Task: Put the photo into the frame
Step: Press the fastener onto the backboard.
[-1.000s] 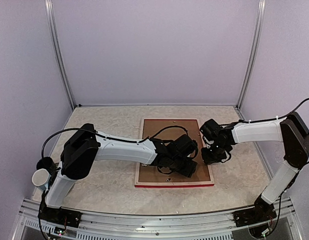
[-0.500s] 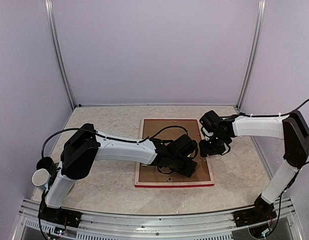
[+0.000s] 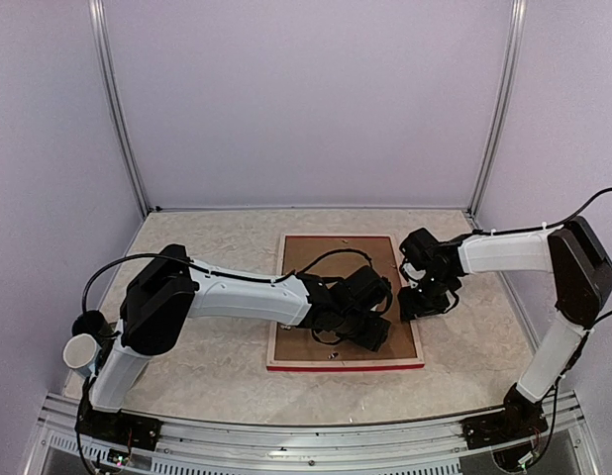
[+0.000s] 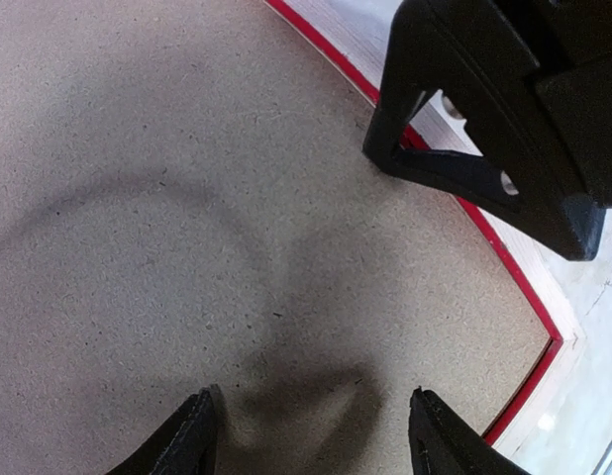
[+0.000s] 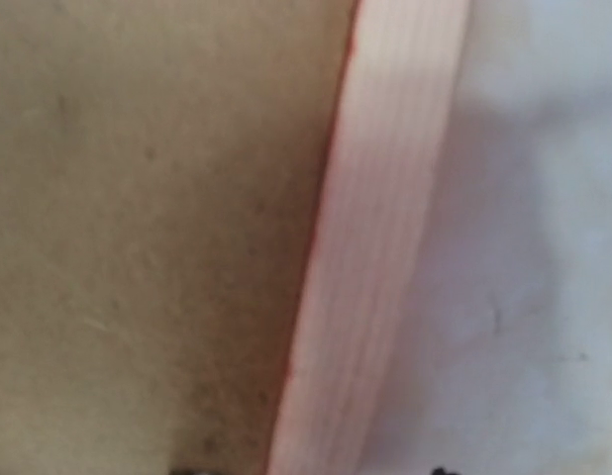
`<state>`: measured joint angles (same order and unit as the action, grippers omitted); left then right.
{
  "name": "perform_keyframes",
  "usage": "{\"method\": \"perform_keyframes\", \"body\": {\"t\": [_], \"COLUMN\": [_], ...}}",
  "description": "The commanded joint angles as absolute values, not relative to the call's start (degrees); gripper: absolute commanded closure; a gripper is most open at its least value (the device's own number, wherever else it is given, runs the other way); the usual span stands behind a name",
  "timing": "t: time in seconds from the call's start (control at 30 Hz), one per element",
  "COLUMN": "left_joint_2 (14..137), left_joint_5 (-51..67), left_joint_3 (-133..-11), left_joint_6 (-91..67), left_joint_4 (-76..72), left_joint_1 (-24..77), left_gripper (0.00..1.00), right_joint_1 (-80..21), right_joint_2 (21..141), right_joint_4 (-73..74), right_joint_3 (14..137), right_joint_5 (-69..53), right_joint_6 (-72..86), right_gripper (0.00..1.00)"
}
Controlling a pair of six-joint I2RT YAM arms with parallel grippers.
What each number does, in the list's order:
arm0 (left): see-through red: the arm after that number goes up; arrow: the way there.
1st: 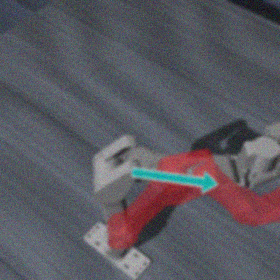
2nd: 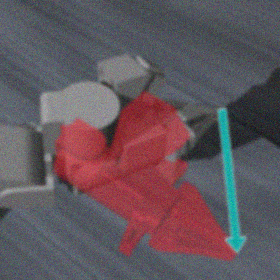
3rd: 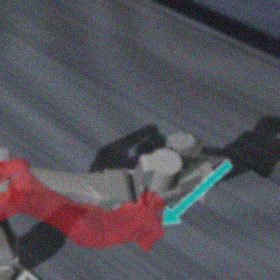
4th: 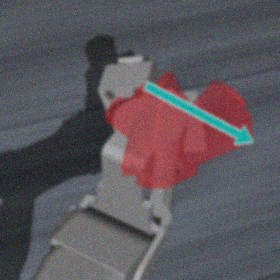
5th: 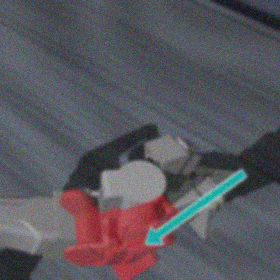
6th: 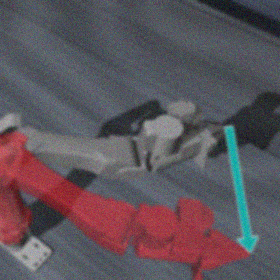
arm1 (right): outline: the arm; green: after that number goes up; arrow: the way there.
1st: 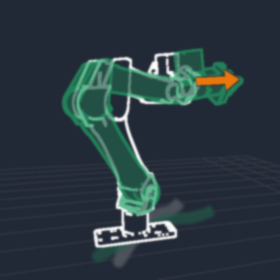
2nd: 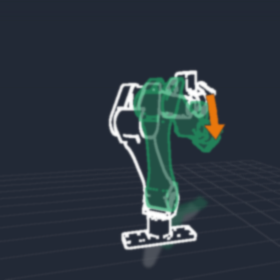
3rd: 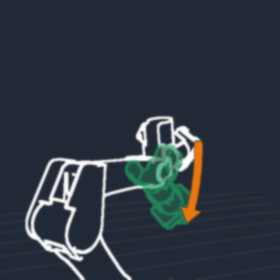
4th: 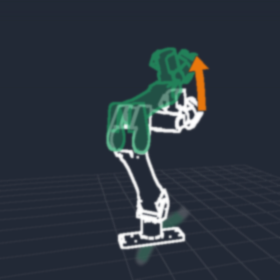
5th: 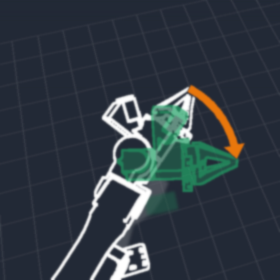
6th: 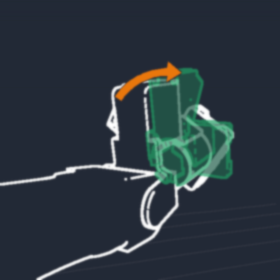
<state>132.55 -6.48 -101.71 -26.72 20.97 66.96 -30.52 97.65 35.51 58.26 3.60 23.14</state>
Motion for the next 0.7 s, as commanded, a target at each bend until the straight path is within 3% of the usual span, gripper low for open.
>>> {"method": "perform_keyframes", "body": {"t": [0.0, 0.17, 0.33, 0.67], "left_joint_2": [132.52, 132.61, 132.54, 132.54], "left_joint_5": [-6.11, -6.21, -6.34, -6.41], "left_joint_3": [-100.99, -100.81, -100.72, -100.73], "left_joint_6": [-26.98, -26.99, -26.89, -26.98], "left_joint_4": [20.70, 20.65, 20.69, 20.66], "left_joint_1": [67.49, 67.50, 67.50, 67.50], "left_gripper": [0.34, 0.34, 0.34, 0.34], "right_joint_1": [-30.06, -30.06, -30.06, -30.06], "right_joint_2": [98.87, 98.41, 96.76, 94.78], "right_joint_4": [34.16, 34.52, 36.24, 37.19], "right_joint_3": [57.18, 57.40, 57.92, 56.88], "right_joint_5": [2.38, 4.26, 4.11, 4.57], "right_joint_6": [21.53, 21.83, 21.53, 21.38], "right_gripper": [0.50, 0.61, 0.59, 0.66]}}
